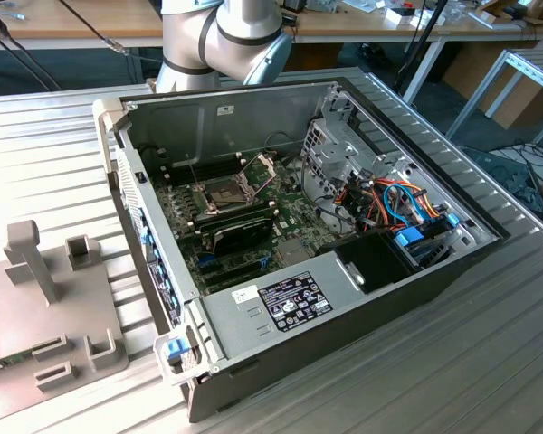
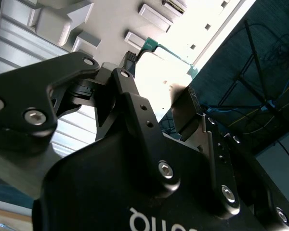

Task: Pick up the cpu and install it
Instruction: 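Pick up the cpu and move it towards the insertion slot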

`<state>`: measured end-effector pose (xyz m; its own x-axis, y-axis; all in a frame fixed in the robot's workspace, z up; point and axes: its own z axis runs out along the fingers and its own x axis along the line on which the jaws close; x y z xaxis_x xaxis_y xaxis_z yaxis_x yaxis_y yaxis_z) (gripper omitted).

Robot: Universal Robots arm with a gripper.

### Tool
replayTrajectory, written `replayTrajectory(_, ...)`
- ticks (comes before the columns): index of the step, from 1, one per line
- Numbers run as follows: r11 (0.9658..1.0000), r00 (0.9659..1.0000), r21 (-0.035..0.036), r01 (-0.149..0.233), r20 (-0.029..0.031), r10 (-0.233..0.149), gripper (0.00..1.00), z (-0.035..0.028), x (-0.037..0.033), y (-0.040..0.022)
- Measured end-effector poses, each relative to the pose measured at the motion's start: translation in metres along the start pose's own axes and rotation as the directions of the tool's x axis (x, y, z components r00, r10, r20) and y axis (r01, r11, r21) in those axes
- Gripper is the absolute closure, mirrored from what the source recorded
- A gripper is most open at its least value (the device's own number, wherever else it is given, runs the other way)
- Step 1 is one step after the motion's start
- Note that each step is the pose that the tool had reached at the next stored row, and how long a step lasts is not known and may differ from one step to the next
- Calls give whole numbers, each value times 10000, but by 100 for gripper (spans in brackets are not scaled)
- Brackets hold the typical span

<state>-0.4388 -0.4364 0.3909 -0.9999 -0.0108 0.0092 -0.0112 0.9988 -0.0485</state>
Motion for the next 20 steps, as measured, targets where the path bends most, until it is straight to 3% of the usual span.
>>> replayTrajectory(20, 10000, 10000, 1, 0, -1, 0, 45, -1, -70, -1)
